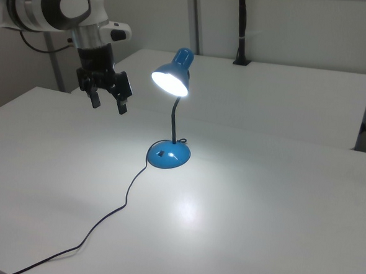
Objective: Turn off the lamp
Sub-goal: 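Move the gripper toward the blue lamp's dome base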
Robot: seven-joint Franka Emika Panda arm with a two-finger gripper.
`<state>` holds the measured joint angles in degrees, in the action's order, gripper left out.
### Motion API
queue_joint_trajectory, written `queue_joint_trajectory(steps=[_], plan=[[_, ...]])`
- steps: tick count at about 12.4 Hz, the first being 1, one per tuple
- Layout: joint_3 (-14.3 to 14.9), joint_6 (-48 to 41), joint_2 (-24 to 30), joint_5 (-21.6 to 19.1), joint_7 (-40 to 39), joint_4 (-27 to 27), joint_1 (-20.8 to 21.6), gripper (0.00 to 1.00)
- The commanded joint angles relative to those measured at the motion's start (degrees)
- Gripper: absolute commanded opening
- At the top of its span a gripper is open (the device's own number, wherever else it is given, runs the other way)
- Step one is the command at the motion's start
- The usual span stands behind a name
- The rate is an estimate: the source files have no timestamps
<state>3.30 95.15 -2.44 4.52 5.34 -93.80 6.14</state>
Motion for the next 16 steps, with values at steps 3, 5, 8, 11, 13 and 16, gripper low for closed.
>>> queue_joint_trajectory(steps=[3, 5, 8, 11, 13, 16], plan=[[0.9, -0.3, -0.1, -0.4, -3.4, -0.2, 0.7, 0.25], [0.8, 0.6, -0.2, -0.5, -3.3, -0.2, 0.7, 0.00], [0.8, 1.7, -0.3, -0.6, -3.4, -0.5, 0.7, 0.00], [0.8, 8.4, -0.5, -1.0, -3.6, -3.3, 0.5, 0.00], [0.9, 11.8, -3.3, -0.5, -3.6, -4.4, 0.5, 0.00], [0.9, 16.1, -7.3, -0.4, -3.5, -4.5, 0.5, 0.00]])
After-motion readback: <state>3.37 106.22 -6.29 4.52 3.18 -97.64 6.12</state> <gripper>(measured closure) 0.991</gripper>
